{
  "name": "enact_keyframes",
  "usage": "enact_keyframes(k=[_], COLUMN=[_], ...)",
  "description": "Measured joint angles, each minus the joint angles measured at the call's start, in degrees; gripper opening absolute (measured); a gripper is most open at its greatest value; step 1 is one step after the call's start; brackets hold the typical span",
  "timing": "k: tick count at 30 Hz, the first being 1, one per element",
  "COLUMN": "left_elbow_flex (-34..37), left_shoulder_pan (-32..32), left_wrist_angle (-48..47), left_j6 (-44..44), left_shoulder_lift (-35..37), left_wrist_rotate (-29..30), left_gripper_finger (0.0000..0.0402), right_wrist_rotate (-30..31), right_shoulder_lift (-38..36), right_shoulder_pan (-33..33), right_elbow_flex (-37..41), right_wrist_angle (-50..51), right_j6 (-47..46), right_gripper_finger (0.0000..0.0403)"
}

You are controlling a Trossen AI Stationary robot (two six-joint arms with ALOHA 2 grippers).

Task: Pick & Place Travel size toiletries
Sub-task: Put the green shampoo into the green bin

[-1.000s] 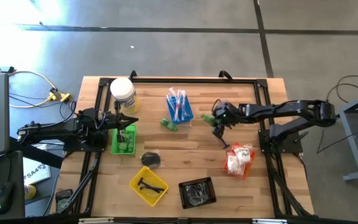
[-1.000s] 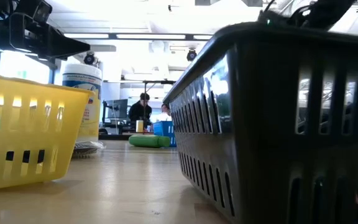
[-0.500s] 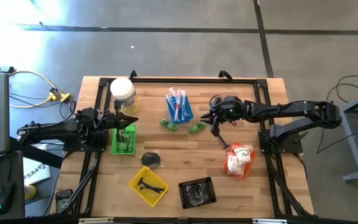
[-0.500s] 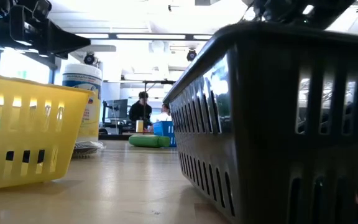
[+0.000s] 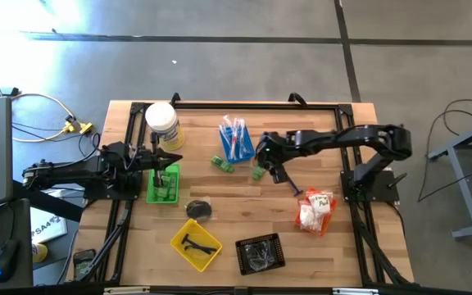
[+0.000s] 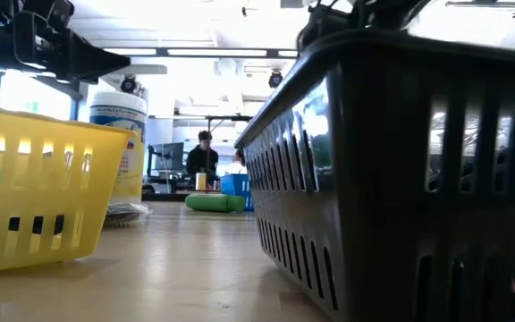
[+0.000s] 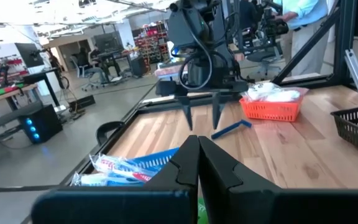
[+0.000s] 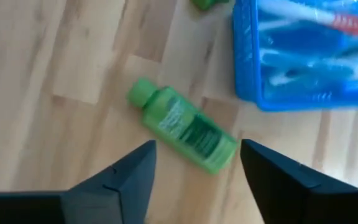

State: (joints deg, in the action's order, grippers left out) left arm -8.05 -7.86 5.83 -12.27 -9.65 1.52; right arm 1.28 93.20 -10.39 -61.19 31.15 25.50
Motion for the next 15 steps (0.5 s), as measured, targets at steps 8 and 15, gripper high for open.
enact_keyframes(k=[8, 15], left_elbow_flex=[0.0, 0.0], left_shoulder_pan=[0.0, 0.0], left_wrist_angle=[-3.8, -5.2], left_j6=[-0.1, -0.1], left_shoulder_lift=[0.0, 0.0], left_wrist_rotate=[-0.1, -0.1], left_gripper_finger=[0.0000, 0.0000], right_wrist_rotate=[-0.9, 4.7], right_shoulder_lift=[8.1, 11.9], right_shoulder_pan=[0.8, 0.4], right_elbow_flex=[-5.0, -5.4], right_wrist_angle=[4.5, 1.2], right_j6=[17.0, 19.9], right_gripper_finger=[0.0247, 0.0248])
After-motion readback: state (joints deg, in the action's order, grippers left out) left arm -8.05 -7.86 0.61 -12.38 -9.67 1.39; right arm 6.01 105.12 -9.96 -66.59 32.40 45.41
